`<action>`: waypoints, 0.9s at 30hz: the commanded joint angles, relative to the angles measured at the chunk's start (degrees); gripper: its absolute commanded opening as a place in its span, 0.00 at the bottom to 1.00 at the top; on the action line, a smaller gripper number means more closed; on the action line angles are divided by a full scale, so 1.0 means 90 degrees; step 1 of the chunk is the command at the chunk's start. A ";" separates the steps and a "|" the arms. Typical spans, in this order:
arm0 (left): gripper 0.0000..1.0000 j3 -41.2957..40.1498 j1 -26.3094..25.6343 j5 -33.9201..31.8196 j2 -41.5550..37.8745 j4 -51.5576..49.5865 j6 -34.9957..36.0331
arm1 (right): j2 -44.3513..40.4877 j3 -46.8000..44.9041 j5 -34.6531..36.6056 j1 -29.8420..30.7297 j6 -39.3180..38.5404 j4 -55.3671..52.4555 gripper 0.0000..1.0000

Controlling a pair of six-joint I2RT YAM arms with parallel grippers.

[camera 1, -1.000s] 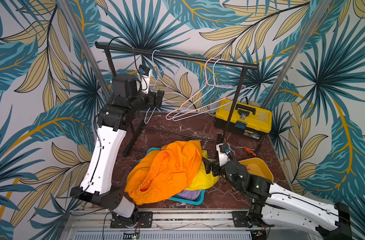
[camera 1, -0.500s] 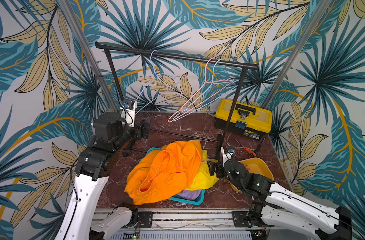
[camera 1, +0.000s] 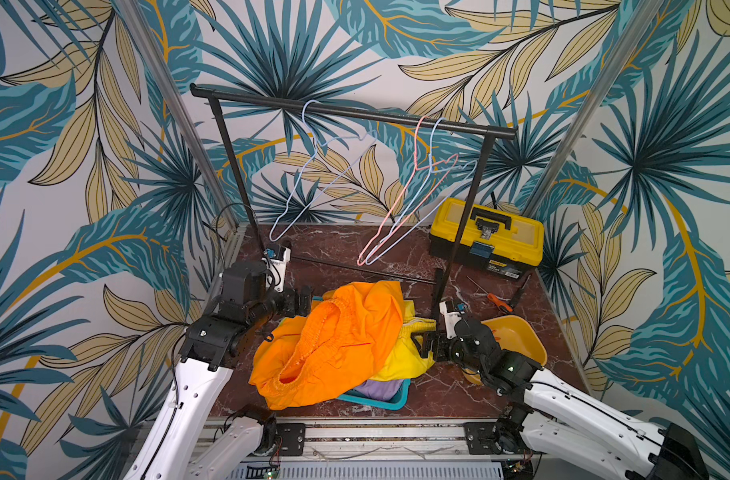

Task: Remove the clothespins securing shorts to the hanger
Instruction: Place the hanger at the clothesline, then adjust the shorts in the basket.

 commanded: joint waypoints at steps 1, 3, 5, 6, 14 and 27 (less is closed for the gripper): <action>1.00 -0.0191 0.0025 0.0476 -0.0081 0.0029 -0.0256 | 0.0325 -0.0169 -0.0398 -0.0048 -0.0210 0.0514 0.98; 1.00 -0.0359 0.0030 0.0437 -0.0131 0.0039 -0.0342 | 0.0518 -0.0133 -0.0373 -0.0058 -0.0279 0.0542 0.96; 1.00 -0.0563 0.0031 0.0259 -0.0214 0.0051 -0.0450 | 0.0604 -0.0129 -0.0278 -0.0056 -0.0328 0.0565 0.93; 1.00 -0.0706 0.0030 0.0259 -0.0237 0.0082 -0.0498 | 0.0619 -0.0147 -0.0211 -0.0055 -0.0356 0.0598 0.91; 1.00 -0.1601 -0.0334 0.0541 -0.0238 0.0444 -0.1033 | 0.0610 -0.0145 0.0011 -0.0056 -0.0533 0.0778 0.64; 1.00 -0.2433 -0.0893 0.0384 -0.0356 0.0902 -0.1434 | 0.0319 0.0517 -0.0256 -0.0052 -0.0638 0.0959 0.12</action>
